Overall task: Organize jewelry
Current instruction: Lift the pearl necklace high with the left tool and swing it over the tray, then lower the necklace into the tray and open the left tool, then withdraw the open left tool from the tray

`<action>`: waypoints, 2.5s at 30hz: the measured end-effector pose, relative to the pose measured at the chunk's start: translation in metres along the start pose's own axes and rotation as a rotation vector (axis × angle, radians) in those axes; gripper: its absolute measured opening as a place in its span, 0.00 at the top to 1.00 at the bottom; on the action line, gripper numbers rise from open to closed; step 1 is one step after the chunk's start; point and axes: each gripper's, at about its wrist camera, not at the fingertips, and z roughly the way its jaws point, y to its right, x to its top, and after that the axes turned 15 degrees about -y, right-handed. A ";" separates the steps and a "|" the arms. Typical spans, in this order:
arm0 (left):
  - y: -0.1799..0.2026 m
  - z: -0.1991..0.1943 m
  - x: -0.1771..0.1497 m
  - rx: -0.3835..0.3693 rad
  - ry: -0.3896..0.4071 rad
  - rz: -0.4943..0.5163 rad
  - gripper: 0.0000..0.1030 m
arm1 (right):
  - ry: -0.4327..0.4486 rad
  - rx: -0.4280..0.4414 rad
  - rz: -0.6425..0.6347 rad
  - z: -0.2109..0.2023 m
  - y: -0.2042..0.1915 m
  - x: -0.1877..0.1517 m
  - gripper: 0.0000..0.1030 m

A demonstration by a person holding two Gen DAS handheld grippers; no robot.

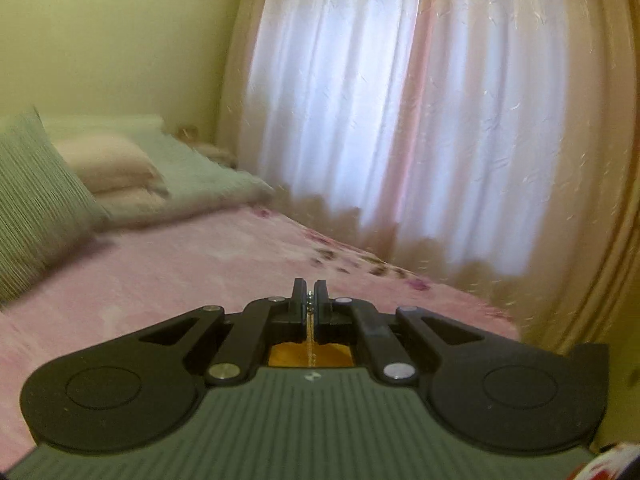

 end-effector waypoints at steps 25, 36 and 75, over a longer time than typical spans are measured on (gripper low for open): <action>-0.036 0.107 -0.045 0.038 -0.235 -0.034 0.91 | -0.007 -0.003 0.015 0.003 0.004 -0.001 0.92; -0.066 0.073 -0.063 0.140 -0.212 -0.078 0.86 | -0.006 -0.002 0.013 0.003 0.003 -0.002 0.92; -0.096 -0.011 -0.159 0.466 -0.256 -0.288 0.38 | -0.037 0.095 0.149 0.013 0.040 -0.011 0.92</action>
